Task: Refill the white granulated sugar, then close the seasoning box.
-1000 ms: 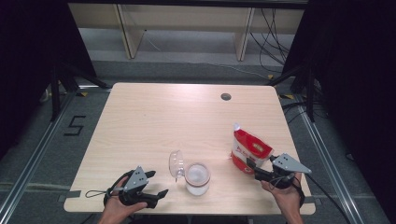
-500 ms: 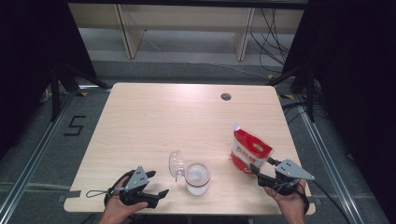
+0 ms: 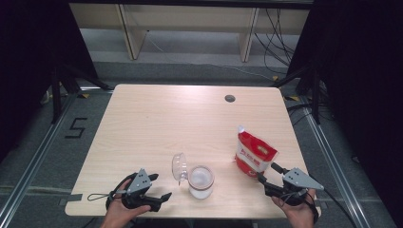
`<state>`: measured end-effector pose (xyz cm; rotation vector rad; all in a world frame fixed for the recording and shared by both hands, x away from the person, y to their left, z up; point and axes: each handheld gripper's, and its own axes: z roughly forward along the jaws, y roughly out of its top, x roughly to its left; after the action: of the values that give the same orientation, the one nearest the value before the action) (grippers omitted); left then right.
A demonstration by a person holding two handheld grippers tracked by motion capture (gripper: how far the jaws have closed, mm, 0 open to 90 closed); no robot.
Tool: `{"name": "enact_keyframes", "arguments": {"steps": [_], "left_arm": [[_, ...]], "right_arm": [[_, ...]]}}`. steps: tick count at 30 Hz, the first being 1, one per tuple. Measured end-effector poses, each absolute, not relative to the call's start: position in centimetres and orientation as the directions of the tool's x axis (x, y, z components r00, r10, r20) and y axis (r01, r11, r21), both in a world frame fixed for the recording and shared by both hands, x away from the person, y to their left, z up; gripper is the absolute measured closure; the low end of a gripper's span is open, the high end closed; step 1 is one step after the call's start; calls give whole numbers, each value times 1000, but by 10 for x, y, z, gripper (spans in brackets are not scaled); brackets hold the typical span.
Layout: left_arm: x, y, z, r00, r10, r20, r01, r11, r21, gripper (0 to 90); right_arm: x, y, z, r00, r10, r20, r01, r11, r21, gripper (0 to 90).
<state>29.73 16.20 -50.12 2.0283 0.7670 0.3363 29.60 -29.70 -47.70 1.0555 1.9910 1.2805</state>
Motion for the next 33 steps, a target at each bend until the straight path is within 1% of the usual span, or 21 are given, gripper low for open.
{"name": "enact_keyframes", "arguments": {"steps": [1,2,5,6,7,8,12,13,15,17,19,20,21,22,23,25,27,28,29,32,33], "left_arm": [[297,162,-501,770,636,-60,387,-389,836,188],[298,162,-501,772,633,-63,388,-391,834,187],[297,162,-501,768,638,-58,383,-384,840,188],[297,162,-501,768,638,-58,383,-384,840,188],[297,162,-500,765,641,-59,385,-383,840,188],[297,162,-500,765,641,-59,385,-383,840,188],[297,161,-501,767,638,-73,380,-360,852,188],[296,161,-500,763,642,-73,385,-360,850,188],[297,162,-501,766,639,-72,380,-359,852,188],[296,162,-499,766,639,-71,385,-367,847,188],[296,162,-499,765,639,-73,385,-365,847,188],[296,162,-499,766,639,-72,385,-365,847,188],[296,161,-499,763,641,-79,388,-357,850,188],[296,163,-499,766,639,-66,385,-373,844,188],[296,163,-498,768,637,-70,380,-365,850,188],[299,165,-496,779,625,-37,361,-401,842,189],[297,163,-496,763,642,-76,387,-359,849,192],[297,163,-496,763,642,-76,387,-359,849,196],[297,164,-495,762,643,-73,389,-365,846,201],[297,164,-495,774,629,-71,380,-371,847,281],[297,164,-494,778,623,-77,386,-378,841,302]], "right_arm": [[292,-296,-477,-524,852,-2,349,216,912,352],[293,-298,-477,-530,848,-15,335,226,915,352],[290,-300,-477,-550,835,-4,331,222,917,350],[287,-298,-477,-530,847,24,353,195,915,350],[287,-298,-478,-539,842,3,344,217,913,348],[287,-298,-478,-539,842,3,344,217,913,348],[283,-298,-478,-544,839,10,356,220,908,345],[279,-295,-478,-528,849,32,370,196,908,344],[279,-295,-479,-538,843,5,356,222,908,344],[276,-294,-479,-543,839,17,371,222,902,345],[275,-293,-480,-542,840,-10,372,251,894,345],[275,-292,-480,-553,833,5,377,245,893,345],[275,-292,-480,-552,834,-2,377,252,891,345],[275,-292,-480,-548,836,-3,382,253,889,345],[275,-292,-480,-549,836,-4,383,256,887,345],[275,-293,-481,-546,837,-10,383,261,886,344],[274,-292,-481,-540,842,0,400,257,880,343],[276,-293,-481,-548,836,-17,386,271,882,342],[275,-293,-481,-550,835,-9,395,270,878,342],[276,-293,-482,-549,836,-7,400,270,876,340],[273,-291,-482,-535,845,8,424,260,868,340]]}}
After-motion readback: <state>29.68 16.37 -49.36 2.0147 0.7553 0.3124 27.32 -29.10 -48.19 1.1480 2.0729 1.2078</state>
